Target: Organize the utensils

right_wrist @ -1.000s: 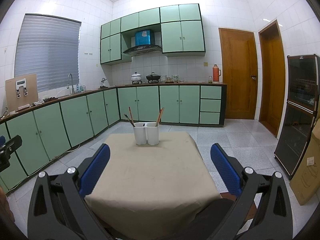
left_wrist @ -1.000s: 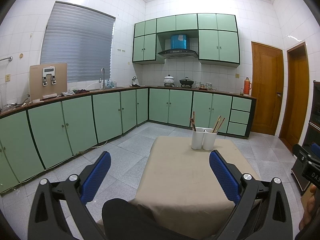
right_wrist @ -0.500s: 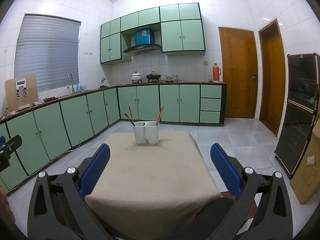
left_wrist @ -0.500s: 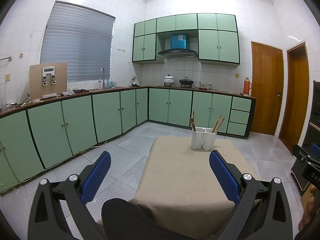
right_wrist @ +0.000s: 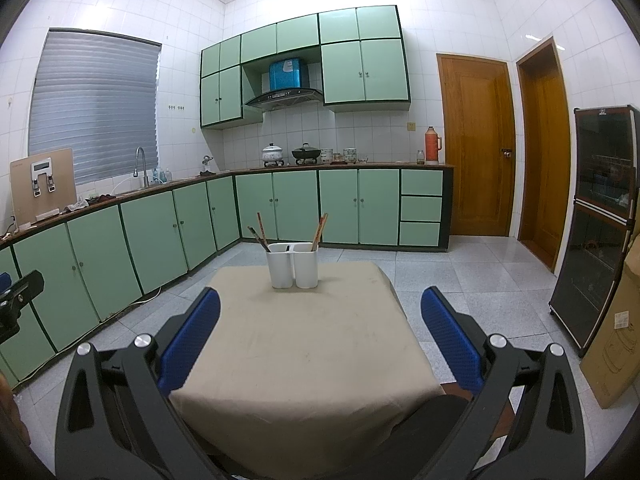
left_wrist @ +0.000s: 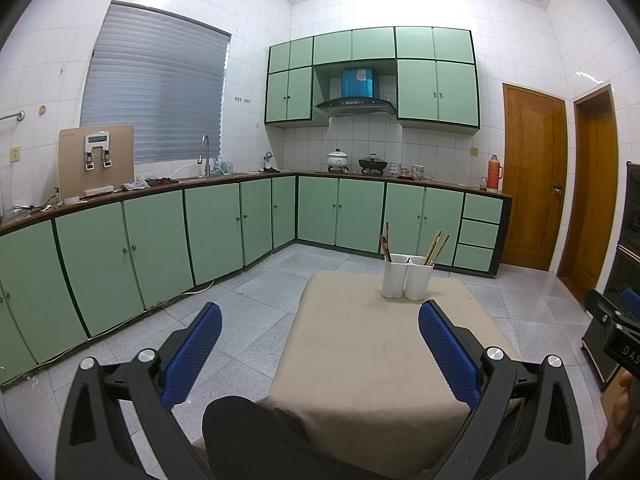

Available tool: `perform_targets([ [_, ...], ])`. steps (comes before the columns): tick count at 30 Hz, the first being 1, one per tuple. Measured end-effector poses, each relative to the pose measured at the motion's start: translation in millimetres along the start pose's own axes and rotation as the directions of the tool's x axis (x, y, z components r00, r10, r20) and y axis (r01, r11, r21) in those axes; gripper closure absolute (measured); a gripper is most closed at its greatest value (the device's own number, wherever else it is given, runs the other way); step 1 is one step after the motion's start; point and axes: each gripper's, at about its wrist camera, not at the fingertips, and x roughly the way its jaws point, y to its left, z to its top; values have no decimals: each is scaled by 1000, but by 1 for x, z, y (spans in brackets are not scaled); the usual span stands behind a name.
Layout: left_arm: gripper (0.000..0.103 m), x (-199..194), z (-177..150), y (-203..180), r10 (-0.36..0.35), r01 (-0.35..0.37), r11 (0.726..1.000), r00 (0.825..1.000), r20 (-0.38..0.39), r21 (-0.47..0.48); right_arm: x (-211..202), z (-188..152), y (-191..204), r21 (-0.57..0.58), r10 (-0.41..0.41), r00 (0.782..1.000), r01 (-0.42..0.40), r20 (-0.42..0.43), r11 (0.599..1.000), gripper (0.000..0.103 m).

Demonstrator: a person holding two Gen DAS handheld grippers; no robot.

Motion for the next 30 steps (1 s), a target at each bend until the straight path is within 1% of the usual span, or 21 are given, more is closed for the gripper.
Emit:
perform_targets([
  [30, 6, 0, 1, -2, 5, -5, 1000, 1000, -4, -1, 0, 1, 0, 0, 0, 1000, 0, 0, 1000, 6],
])
